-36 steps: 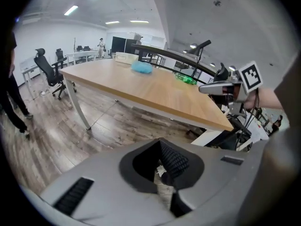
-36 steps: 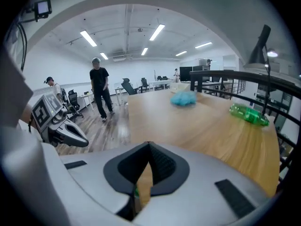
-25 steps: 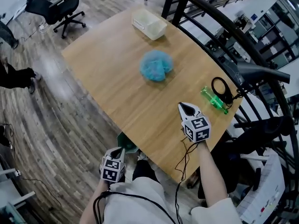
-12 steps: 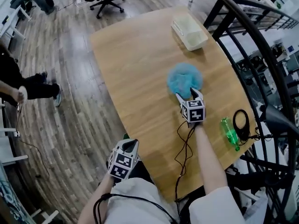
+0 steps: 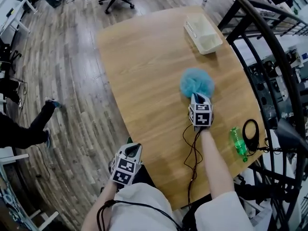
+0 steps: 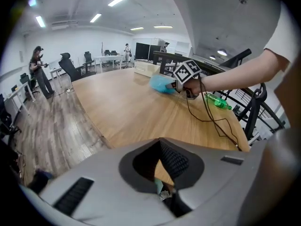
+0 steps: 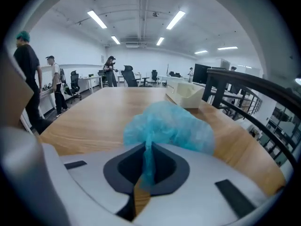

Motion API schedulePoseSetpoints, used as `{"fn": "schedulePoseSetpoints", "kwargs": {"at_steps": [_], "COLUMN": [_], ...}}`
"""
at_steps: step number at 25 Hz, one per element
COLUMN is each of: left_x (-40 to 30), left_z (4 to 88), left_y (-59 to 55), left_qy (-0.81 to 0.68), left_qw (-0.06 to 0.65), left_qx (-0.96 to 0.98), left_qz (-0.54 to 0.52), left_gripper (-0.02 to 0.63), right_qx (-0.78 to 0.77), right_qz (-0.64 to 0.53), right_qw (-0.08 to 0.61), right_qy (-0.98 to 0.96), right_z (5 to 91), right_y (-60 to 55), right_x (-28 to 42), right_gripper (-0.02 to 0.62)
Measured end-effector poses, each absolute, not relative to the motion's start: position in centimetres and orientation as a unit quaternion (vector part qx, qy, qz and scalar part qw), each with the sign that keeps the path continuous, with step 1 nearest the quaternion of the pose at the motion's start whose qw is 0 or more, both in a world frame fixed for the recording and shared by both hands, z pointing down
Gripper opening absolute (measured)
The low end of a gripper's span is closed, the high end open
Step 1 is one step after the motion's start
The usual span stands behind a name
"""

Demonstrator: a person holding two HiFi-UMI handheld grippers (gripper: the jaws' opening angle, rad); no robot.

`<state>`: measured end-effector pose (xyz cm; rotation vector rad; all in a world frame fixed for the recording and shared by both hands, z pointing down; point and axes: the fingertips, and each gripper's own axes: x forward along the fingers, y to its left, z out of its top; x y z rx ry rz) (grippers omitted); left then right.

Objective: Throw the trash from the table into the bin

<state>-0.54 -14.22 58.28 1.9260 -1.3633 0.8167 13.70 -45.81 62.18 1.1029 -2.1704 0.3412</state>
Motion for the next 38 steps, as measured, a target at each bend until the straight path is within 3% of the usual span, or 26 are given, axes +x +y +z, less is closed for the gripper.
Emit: {"fn": "schedulePoseSetpoints", "kwargs": {"at_steps": [9, 21, 28, 38], "left_x": [-3.7, -12.2, -18.7, -17.2], "left_z": [57.0, 58.7, 61.2, 62.0], "left_y": [-11.1, -0.9, 4.7, 6.9], "left_qy": [-0.493, -0.335, -0.305, -0.295], "left_qw": [0.311, 0.229, 0.241, 0.240], "left_qx": [0.754, 0.856, 0.853, 0.846], "left_qz": [0.303, 0.321, 0.348, 0.375], "left_gripper": [0.021, 0.021, 0.021, 0.021], "right_qx": [0.425, 0.496, 0.490, 0.421], "right_qz": [0.090, 0.073, 0.115, 0.250], "right_qw": [0.267, 0.208, 0.185, 0.292], "right_qy": [-0.860, -0.840, -0.844, -0.822], "right_z": [52.8, 46.8, 50.0, 69.4], "right_y": [-36.6, -12.8, -0.8, 4.5], "right_x": [11.5, 4.5, -3.2, -4.9], "right_gripper": [0.029, 0.029, 0.029, 0.029]}}
